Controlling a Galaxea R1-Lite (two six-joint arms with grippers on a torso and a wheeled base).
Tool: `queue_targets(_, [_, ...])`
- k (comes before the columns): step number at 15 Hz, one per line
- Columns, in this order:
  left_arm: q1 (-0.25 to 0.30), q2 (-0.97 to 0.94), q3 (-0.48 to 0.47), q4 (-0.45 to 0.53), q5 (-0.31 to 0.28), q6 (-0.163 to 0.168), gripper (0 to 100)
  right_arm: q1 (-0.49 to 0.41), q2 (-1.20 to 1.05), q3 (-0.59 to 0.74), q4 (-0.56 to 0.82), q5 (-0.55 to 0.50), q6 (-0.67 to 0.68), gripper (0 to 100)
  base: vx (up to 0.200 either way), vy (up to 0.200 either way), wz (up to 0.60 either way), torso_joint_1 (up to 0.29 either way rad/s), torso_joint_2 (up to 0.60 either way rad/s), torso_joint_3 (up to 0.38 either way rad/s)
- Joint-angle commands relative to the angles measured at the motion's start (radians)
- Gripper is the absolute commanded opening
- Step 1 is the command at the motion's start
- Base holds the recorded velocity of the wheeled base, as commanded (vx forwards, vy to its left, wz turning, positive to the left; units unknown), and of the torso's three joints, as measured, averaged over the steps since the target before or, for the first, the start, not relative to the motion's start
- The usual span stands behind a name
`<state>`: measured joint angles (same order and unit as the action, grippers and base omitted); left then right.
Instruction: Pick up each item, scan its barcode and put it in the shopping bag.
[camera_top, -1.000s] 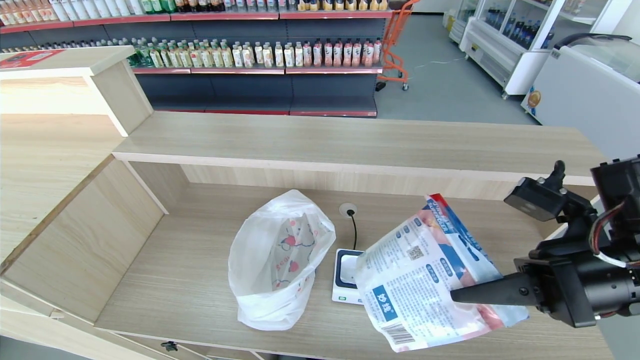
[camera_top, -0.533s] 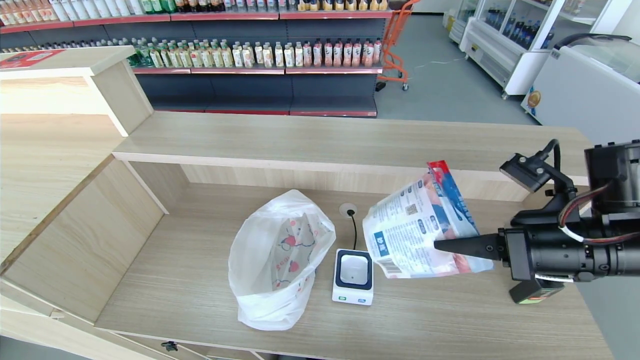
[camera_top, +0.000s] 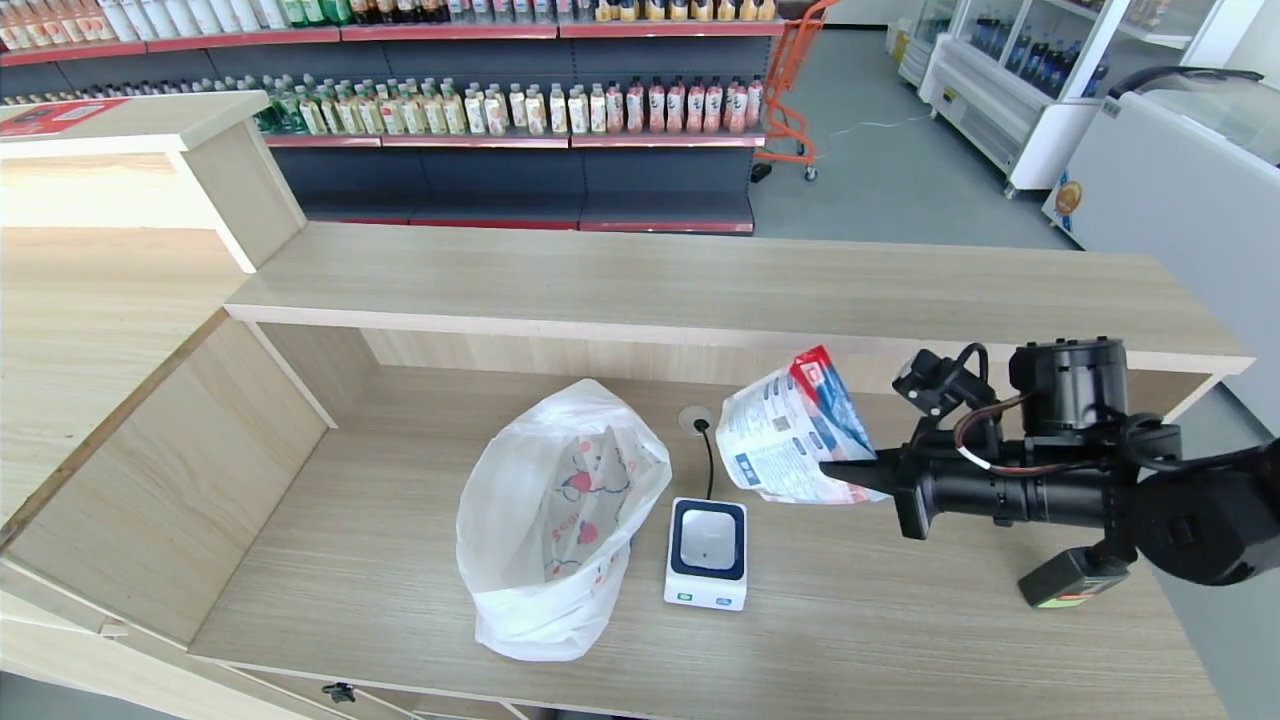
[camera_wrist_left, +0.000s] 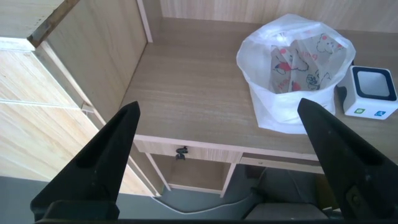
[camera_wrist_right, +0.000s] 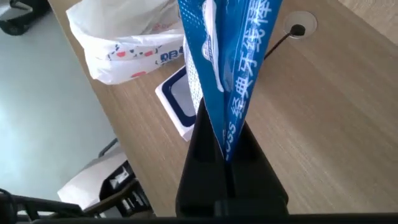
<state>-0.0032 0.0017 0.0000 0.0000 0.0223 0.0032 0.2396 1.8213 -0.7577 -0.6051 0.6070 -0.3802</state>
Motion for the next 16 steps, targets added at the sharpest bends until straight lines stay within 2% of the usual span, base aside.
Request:
queue_targets(1, [0.0,0.0,0.0,0.0,0.001,0.0,100,-0.005,0.178,-0.006,-0.101,0.004,-0.042,0,0.0,0.0,0.0,0.0,0.0,0.0])
queue_targets(5, [0.0,0.0,-0.002,0.0,0.001,0.0,100,0.01,0.329,-0.066,-0.239,0.0,-0.115,0,0.0,0.0,0.0,0.0,0.0,0.0])
queue_targets(7, [0.0,0.0,0.0,0.0,0.001,0.0,100,0.029,0.363,-0.117,-0.234,-0.001,-0.197,0,0.0,0.0,0.0,0.0,0.0,0.0])
queue_targets(12, [0.0,0.0,0.0,0.0,0.001,0.0,100,0.096,0.406,-0.132,-0.239,0.0,-0.27,0,0.0,0.0,0.0,0.0,0.0,0.0])
queue_targets(16, [0.0,0.0,0.0,0.0,0.001,0.0,100,0.106,0.428,-0.141,-0.237,-0.001,-0.339,0,0.0,0.0,0.0,0.0,0.0,0.0])
